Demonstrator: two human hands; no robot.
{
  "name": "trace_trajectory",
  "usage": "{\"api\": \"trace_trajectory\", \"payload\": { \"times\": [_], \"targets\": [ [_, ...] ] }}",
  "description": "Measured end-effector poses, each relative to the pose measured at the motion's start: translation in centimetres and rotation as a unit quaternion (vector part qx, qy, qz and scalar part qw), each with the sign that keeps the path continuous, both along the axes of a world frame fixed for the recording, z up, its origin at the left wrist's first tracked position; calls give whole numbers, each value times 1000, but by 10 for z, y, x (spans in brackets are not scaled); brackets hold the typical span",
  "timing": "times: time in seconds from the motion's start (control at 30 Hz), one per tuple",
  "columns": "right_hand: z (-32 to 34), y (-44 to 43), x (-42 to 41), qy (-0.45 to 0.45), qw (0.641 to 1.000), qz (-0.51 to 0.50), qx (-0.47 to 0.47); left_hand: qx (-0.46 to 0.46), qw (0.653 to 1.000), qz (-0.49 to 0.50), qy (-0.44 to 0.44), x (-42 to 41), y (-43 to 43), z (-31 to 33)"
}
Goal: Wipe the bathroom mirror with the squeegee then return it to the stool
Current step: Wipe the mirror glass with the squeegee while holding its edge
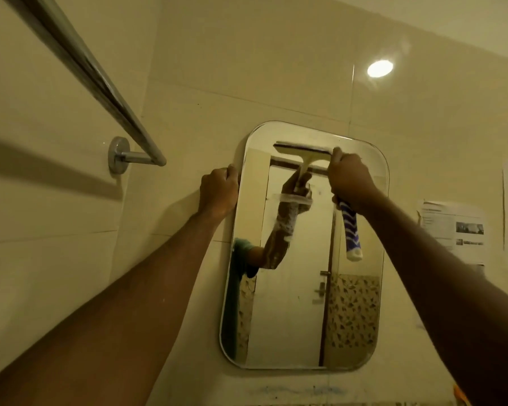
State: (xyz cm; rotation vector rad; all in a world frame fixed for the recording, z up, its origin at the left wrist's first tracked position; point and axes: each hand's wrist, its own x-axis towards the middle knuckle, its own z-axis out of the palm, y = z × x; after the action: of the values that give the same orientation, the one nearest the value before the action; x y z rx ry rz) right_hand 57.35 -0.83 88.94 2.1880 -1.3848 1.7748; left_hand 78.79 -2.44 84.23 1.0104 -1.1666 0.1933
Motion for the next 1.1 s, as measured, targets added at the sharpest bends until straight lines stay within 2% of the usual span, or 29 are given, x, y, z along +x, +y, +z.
{"api": "trace_trajectory", "payload": {
  "times": [0.13,0.23,0.3,0.43,0.53,0.73,0.83,0.9,1.0,1.1],
  "targets": [
    [-74,-2,5,-56,997,27,42,9,1000,-22,10,0,4,0],
    [-110,7,7,-39,995,21,86,14,999,-31,12,-1,7,-1],
    [-99,11,5,-38,995,29,88,13,999,-30,14,-2,9,-2],
    [-32,13,0,-45,998,27,40,3,1000,-24,5,-2,6,-4],
    [-29,4,4,-19,999,18,24,-2,1000,-18,7,-1,2,-4],
    [-139,-6,2,-23,999,-4,33,3,1000,-11,3,-2,3,-3],
    [-168,2,-2,-7,997,-16,77,7,1000,-4,-7,-2,4,-5],
    [-150,9,-5,-20,995,7,93,13,1000,7,-18,-2,5,-5],
    [-80,8,-8,-40,998,24,36,19,999,30,-31,-3,6,-5],
    [-13,5,-9,-47,999,0,2,12,998,49,-38,-5,3,-8]
  ]
}}
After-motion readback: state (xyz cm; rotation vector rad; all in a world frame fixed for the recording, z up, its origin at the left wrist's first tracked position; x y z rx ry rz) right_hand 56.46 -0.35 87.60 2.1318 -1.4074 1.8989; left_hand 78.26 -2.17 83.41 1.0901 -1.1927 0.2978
